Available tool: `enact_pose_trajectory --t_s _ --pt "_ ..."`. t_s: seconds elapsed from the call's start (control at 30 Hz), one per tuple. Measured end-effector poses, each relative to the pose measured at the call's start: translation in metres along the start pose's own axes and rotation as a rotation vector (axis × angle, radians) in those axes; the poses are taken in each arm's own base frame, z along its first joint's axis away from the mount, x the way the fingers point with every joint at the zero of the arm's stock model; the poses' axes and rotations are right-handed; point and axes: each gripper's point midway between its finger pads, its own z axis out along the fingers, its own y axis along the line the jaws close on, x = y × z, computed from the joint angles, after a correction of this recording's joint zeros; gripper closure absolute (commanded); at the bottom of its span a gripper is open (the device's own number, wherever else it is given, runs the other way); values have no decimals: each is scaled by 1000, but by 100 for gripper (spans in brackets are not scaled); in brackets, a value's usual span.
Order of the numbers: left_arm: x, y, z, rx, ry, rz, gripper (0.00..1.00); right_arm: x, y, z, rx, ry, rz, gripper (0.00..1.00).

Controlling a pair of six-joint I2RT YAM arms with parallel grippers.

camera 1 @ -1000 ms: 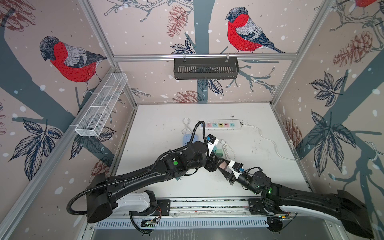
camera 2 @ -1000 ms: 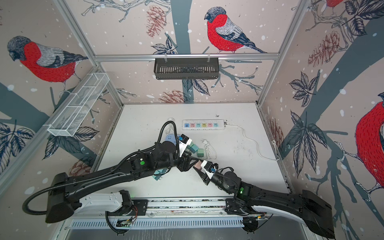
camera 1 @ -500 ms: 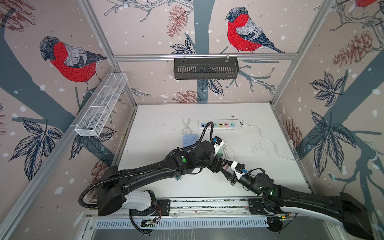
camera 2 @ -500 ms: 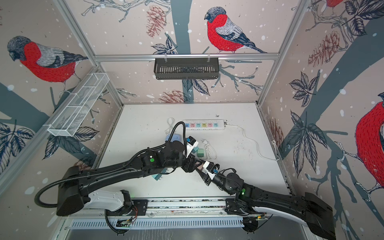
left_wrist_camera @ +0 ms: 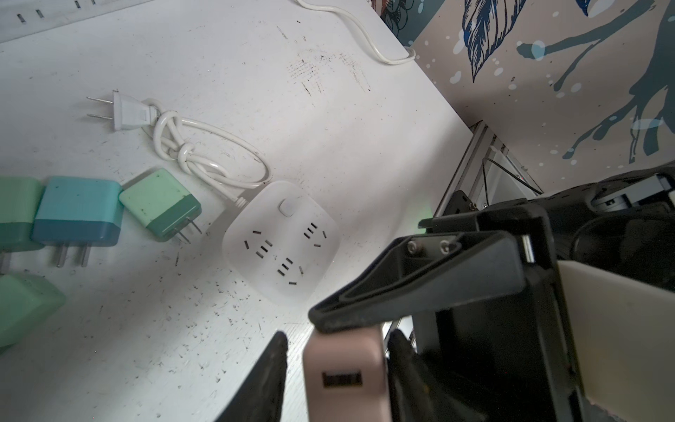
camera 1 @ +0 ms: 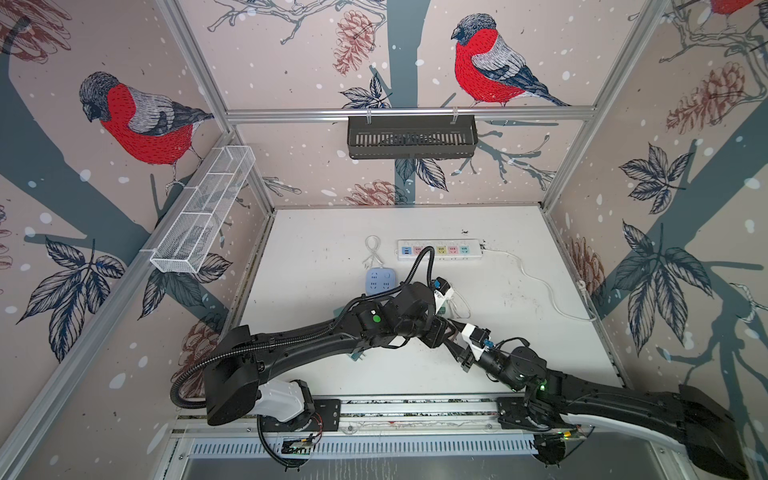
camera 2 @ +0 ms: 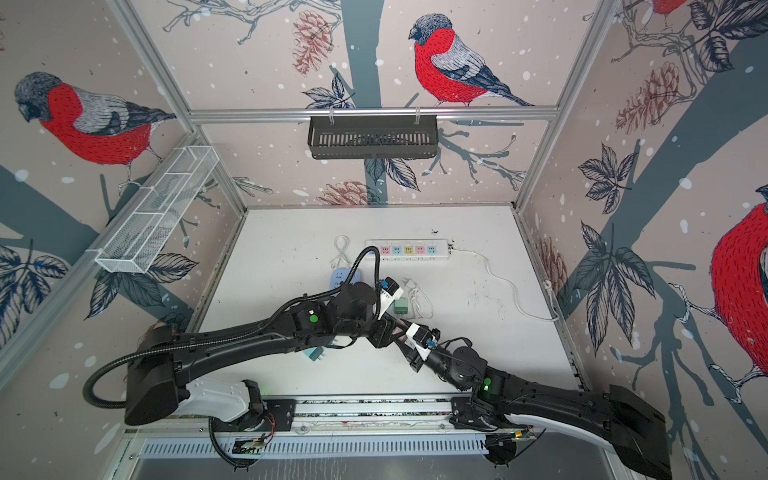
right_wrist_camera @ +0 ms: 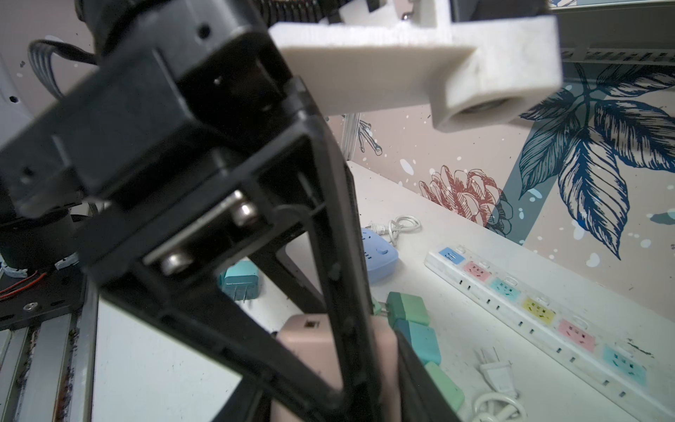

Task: Insert the plug
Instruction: 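Grasp the pink adapter with the left gripper and open the right gripper, then carry the pink adapter with the left gripper while the right gripper withdraws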

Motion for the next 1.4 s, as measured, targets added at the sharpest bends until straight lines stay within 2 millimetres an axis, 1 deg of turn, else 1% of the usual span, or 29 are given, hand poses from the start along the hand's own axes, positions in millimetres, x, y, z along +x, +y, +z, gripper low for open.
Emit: enact_pose_trajectory --t_s 0.1,0.13,0.17,0.2,0.3,0.33,0.37,0.43,0.5,0.6,0.7,0.77,0.87,0.97,1.07,1.2,1.3,1.4 --pt "1 -3 4 21 9 -7 85 3 -1 0 8 10 -7 97" --pt "-1 -3 6 20 1 -17 90 4 -4 0 26 17 -11 95" --pt "-2 -3 8 21 3 -21 96 5 -6 0 35 22 -13 88" --pt "-4 -3 9 17 6 -20 100 5 -7 0 40 24 -12 77" --pt "-7 -3 9 23 4 -13 100 4 -9 -1 53 17 -7 46" --pt "-8 -2 9 28 3 -15 100 3 -10 -1 55 14 -3 40" --pt "-10 0 7 31 1 -2 100 1 -10 -1 57 6 10 35" --pt "-12 8 2 27 -7 -12 100 -5 -12 -2 68 -17 27 30" --pt "-19 22 -9 6 -45 -25 100 -9 -17 -4 93 -30 37 26" --pt "-23 45 -31 -42 -105 -54 100 -14 -24 -7 128 -51 66 21" --pt "-28 58 -57 -80 -186 -57 100 -21 -33 -11 170 -79 85 16" --pt "-28 62 -69 -104 -235 -39 100 -24 -42 -14 214 -91 109 14" --pt "-25 68 -82 -142 -285 9 100 -21 -59 -19 298 -82 141 14" --pt "-23 75 -91 -188 -325 61 100 -14 -82 -28 414 -66 189 12" --pt "-19 77 -89 -194 -327 128 100 -9 -109 -40 547 -75 253 11" --pt "-11 68 -74 -144 -273 236 100 -4 -144 -62 721 -110 339 11" --pt "-1 56 -58 -119 -221 321 100 1 -162 -76 824 -131 397 9" --pt "5 41 -44 -96 -183 408 100 6 -174 -88 900 -153 446 7"
